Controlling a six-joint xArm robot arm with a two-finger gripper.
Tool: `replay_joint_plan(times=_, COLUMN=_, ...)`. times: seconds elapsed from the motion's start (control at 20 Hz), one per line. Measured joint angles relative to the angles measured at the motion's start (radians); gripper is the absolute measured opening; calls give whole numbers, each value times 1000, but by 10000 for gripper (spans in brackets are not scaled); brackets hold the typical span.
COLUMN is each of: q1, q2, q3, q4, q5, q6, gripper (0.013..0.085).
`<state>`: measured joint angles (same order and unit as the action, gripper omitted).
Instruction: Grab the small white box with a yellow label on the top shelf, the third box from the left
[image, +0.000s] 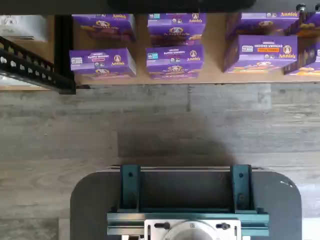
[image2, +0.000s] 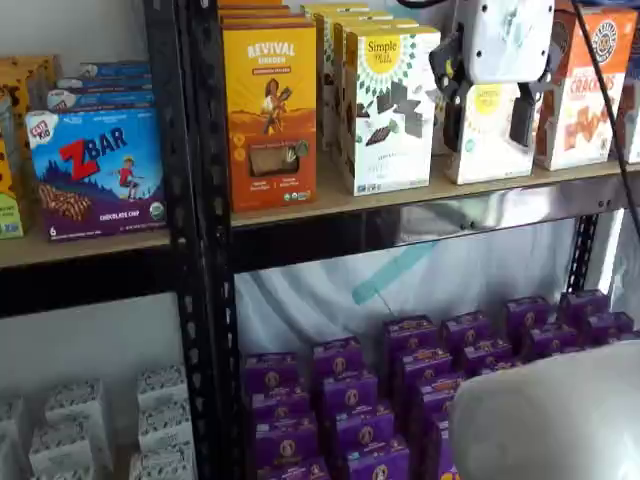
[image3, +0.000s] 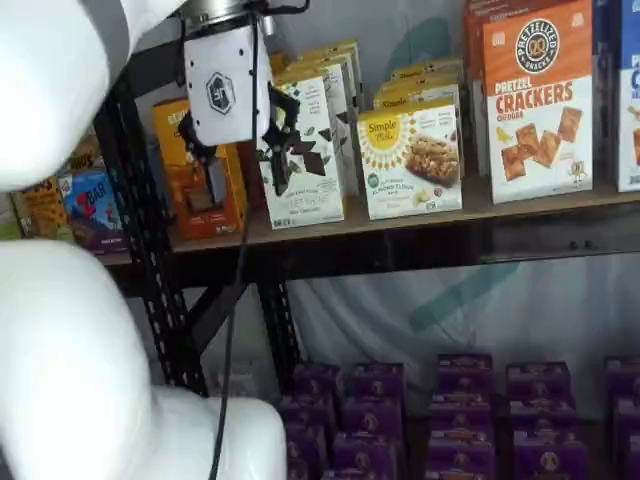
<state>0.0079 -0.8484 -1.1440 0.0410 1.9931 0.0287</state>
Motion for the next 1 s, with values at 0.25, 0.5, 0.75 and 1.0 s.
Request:
replay_joint_plan(times=0.25, q1=-28, q2=-19, q3=16, q4=36, q5=-32, q6=-14, gripper=850)
replay_joint_plan(times=0.5, q1=-17, q2=-16, q3=17, q4=20, q5=-44, q6=-10, gripper=850)
replay_joint_plan(times=0.75, q1=-45, q2=-7, q3=23, q4=-6, q5=-108, q6=-48, gripper=850)
replay_joint_plan(times=1.0, q1=-126, q2=30, q3=5, q4=-4, q5=-167, q6=-127, gripper=850)
